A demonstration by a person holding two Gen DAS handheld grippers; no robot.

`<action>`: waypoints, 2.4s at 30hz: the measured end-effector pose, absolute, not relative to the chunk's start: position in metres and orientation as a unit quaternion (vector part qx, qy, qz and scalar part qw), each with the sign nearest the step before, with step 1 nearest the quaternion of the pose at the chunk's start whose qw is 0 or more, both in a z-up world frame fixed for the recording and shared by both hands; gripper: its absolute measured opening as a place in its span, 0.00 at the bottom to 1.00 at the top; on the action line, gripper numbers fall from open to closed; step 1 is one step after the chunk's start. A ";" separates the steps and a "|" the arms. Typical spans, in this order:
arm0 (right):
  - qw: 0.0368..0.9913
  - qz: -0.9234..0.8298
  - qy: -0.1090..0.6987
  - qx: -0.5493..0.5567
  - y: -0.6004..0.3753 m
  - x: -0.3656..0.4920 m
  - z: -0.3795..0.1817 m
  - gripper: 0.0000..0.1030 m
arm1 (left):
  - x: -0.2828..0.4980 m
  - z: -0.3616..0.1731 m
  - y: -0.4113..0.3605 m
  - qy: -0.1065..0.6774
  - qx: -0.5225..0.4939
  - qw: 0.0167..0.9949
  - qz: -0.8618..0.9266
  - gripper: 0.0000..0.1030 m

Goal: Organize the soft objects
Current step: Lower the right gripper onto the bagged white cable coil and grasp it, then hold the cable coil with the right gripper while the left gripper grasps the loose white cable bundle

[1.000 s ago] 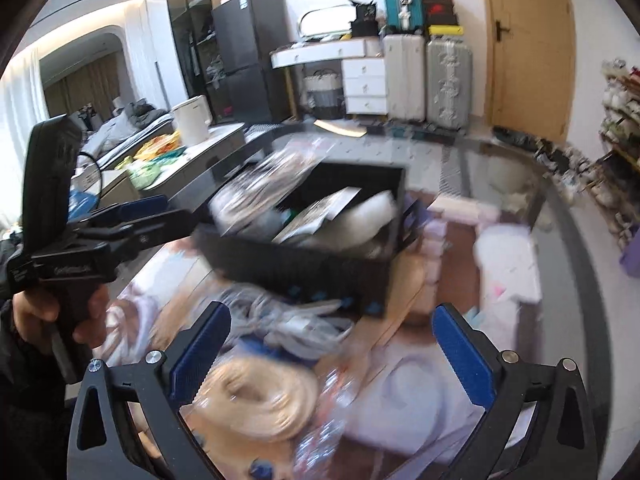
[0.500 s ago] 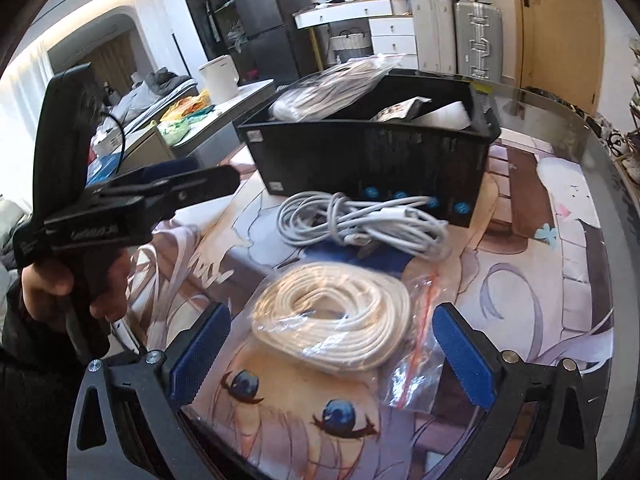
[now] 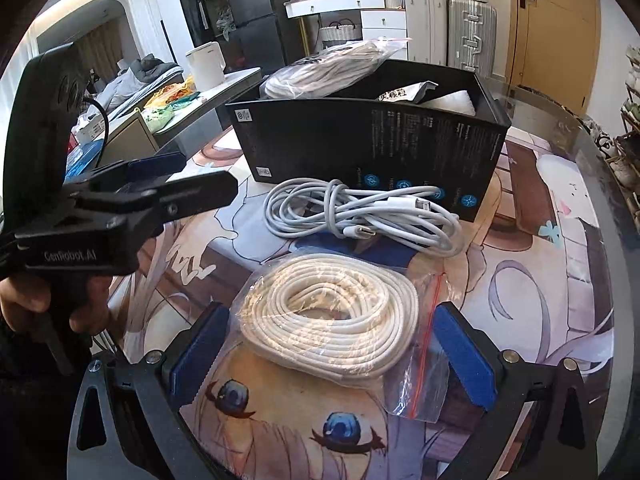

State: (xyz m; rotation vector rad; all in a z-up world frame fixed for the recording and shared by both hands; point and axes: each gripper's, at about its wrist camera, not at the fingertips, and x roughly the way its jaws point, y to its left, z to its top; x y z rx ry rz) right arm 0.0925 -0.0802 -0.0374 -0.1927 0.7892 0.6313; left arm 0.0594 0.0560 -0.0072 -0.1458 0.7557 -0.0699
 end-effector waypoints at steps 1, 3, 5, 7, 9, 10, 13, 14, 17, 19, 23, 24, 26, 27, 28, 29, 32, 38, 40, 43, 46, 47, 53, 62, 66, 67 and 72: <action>0.871 0.300 0.377 -0.092 -0.081 0.093 -0.037 0.99 | 0.059 -0.007 0.056 0.368 -0.072 0.926 -0.034 1.00; 0.872 0.297 0.377 -0.095 -0.082 0.095 -0.037 0.99 | 0.059 -0.009 0.057 0.369 -0.074 0.926 -0.035 1.00; 0.873 0.291 0.377 -0.104 -0.080 0.098 -0.037 0.99 | 0.060 -0.011 0.057 0.371 -0.076 0.925 -0.036 1.00; 0.875 0.283 0.375 -0.119 -0.076 0.098 -0.039 0.99 | 0.061 -0.012 0.057 0.375 -0.076 0.923 -0.037 1.00; 0.878 0.271 0.369 -0.141 -0.070 0.097 -0.042 0.99 | 0.061 -0.012 0.058 0.374 -0.076 0.924 -0.036 1.00; 0.880 0.270 0.366 -0.142 -0.068 0.097 -0.042 0.99 | 0.061 -0.013 0.059 0.374 -0.078 0.923 -0.035 1.00; 0.884 0.265 0.360 -0.135 -0.067 0.099 -0.043 0.99 | 0.062 -0.014 0.060 0.377 -0.082 0.922 -0.035 1.00; 0.885 0.267 0.358 -0.133 -0.069 0.099 -0.042 0.99 | 0.062 -0.014 0.060 0.376 -0.083 0.922 -0.035 1.00; 0.885 0.271 0.353 -0.134 -0.071 0.098 -0.042 0.98 | 0.062 -0.015 0.061 0.377 -0.086 0.922 -0.038 1.00; 0.885 0.273 0.351 -0.135 -0.073 0.097 -0.042 0.95 | 0.063 -0.015 0.062 0.377 -0.087 0.921 -0.040 1.00; 0.887 0.279 0.343 -0.135 -0.077 0.091 -0.042 0.88 | 0.063 -0.016 0.062 0.378 -0.088 0.921 -0.041 1.00; 0.887 0.280 0.341 -0.135 -0.078 0.089 -0.042 0.85 | 0.063 -0.016 0.062 0.378 -0.088 0.921 -0.041 1.00; 0.887 0.284 0.338 -0.137 -0.082 0.085 -0.042 0.80 | 0.063 -0.016 0.062 0.378 -0.089 0.921 -0.042 1.00; 0.886 0.286 0.336 -0.138 -0.084 0.084 -0.042 0.77 | 0.064 -0.016 0.062 0.378 -0.088 0.921 -0.042 1.00; 0.886 0.288 0.337 -0.137 -0.086 0.083 -0.042 0.77 | 0.064 -0.016 0.061 0.378 -0.088 0.921 -0.042 1.00; 0.885 0.289 0.340 -0.136 -0.088 0.083 -0.042 0.77 | 0.064 -0.016 0.061 0.378 -0.088 0.920 -0.042 1.00; 0.883 0.290 0.345 -0.129 -0.091 0.082 -0.041 0.77 | 0.064 -0.017 0.061 0.378 -0.087 0.921 -0.042 1.00; 0.887 0.285 0.346 -0.112 -0.102 0.085 -0.039 0.75 | 0.063 -0.017 0.057 0.379 -0.080 0.921 -0.043 1.00; 0.888 0.288 0.343 -0.106 -0.106 0.085 -0.037 0.74 | 0.062 -0.017 0.057 0.378 -0.078 0.921 -0.043 1.00; 0.885 0.282 0.358 -0.096 -0.111 0.090 -0.035 0.74 | 0.060 -0.016 0.057 0.376 -0.079 0.922 -0.042 1.00; 0.879 0.292 0.372 -0.067 -0.117 0.093 -0.031 0.80 | 0.060 -0.016 0.056 0.375 -0.079 0.923 -0.042 1.00; 0.879 0.295 0.369 -0.066 -0.118 0.092 -0.029 0.82 | 0.059 -0.016 0.056 0.374 -0.079 0.923 -0.042 1.00; 0.879 0.305 0.348 -0.114 -0.127 0.090 -0.021 0.88 | 0.058 -0.015 0.057 0.374 -0.083 0.923 -0.044 1.00; 0.869 0.296 0.366 -0.154 -0.155 0.102 -0.020 0.89 | 0.059 -0.015 0.062 0.375 -0.094 0.921 -0.042 1.00; 0.881 0.262 0.374 -0.126 -0.182 0.102 -0.024 0.89 | 0.060 -0.016 0.062 0.375 -0.095 0.921 -0.044 1.00; 0.885 0.249 0.377 -0.113 -0.191 0.102 -0.025 0.89 | 0.060 -0.016 0.063 0.376 -0.096 0.921 -0.044 1.00; 0.892 0.242 0.382 -0.027 -0.209 0.100 -0.025 0.89 | 0.062 -0.016 0.057 0.377 -0.084 0.921 -0.047 1.00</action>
